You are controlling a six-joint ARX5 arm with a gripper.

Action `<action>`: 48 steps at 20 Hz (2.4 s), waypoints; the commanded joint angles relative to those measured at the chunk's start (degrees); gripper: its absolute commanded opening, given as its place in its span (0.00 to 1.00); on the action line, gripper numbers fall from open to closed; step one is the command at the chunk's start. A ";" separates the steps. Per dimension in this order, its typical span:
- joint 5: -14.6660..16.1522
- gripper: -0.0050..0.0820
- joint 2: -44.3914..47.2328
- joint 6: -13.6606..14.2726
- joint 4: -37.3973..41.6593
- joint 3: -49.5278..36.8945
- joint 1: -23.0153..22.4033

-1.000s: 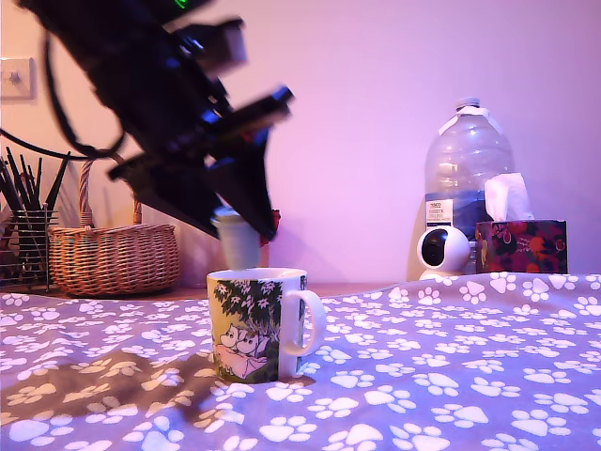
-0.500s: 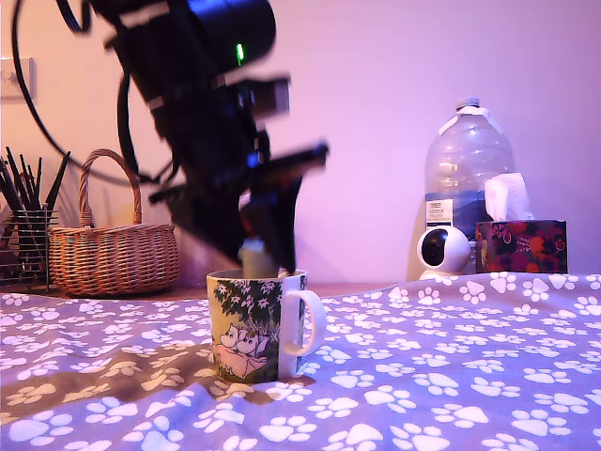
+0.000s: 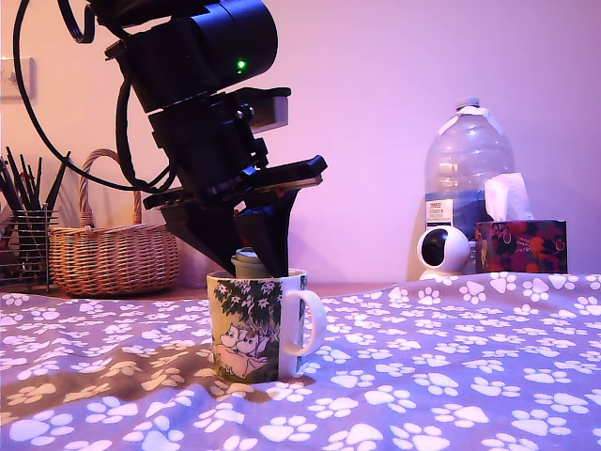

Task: Pick the coffee capsule and then drop it inside the coffee cup in front of you

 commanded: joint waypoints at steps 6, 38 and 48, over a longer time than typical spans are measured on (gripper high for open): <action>-0.04 0.37 -0.04 0.50 0.52 0.13 0.28; 0.70 0.73 -0.52 2.47 -0.42 0.66 0.42; 1.11 0.13 -11.91 3.04 -5.53 0.66 0.42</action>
